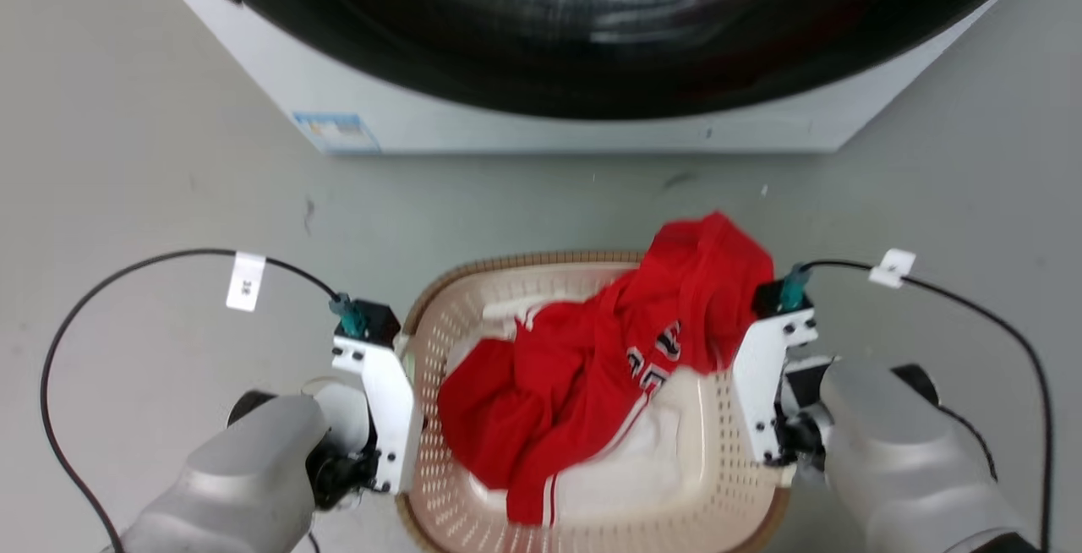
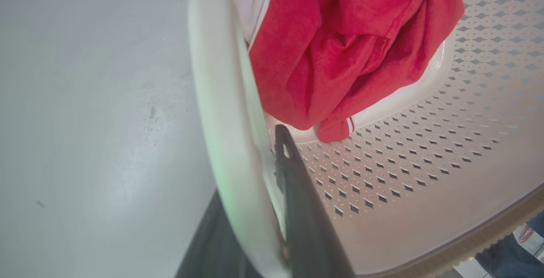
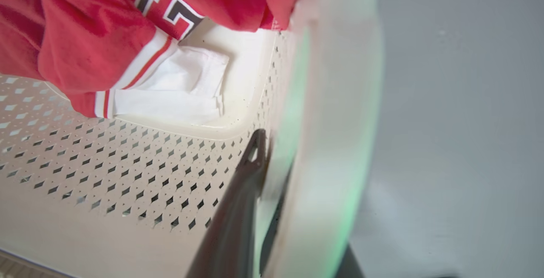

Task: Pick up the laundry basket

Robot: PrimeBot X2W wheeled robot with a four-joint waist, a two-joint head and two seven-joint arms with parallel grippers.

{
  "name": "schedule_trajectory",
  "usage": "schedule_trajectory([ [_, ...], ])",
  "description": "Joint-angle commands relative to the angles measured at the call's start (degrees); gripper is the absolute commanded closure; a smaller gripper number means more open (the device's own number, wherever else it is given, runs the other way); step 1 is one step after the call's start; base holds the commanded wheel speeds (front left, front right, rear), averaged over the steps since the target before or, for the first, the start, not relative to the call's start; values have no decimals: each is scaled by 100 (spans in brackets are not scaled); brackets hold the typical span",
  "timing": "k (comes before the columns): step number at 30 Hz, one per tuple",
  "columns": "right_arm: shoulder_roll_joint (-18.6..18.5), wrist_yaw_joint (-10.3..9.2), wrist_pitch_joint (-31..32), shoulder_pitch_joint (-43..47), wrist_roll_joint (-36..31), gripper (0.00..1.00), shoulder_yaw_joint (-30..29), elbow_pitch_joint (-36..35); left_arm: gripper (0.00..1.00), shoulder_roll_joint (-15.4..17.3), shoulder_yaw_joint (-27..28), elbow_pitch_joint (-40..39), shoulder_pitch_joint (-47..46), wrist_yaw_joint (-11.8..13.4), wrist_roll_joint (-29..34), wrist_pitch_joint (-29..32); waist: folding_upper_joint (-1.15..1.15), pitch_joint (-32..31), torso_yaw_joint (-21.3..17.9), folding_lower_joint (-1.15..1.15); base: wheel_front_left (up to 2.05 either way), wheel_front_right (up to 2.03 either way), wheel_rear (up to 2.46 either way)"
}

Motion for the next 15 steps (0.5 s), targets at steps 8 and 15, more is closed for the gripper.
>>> schedule_trajectory([
  [8, -26, 14, 1007, 348, 354, 100, 432, -237, 100, 258, -189, -311, 251, -24, -318, 703, 0, -1424, -197, 0, 0, 0, 0],
  [15, -28, 15, 1481, 362, 679, 100, 568, -367, 100, 425, -258, -473, 401, -24, -500, 1299, 0, -2025, -258, 0, 0, 0, 0],
])
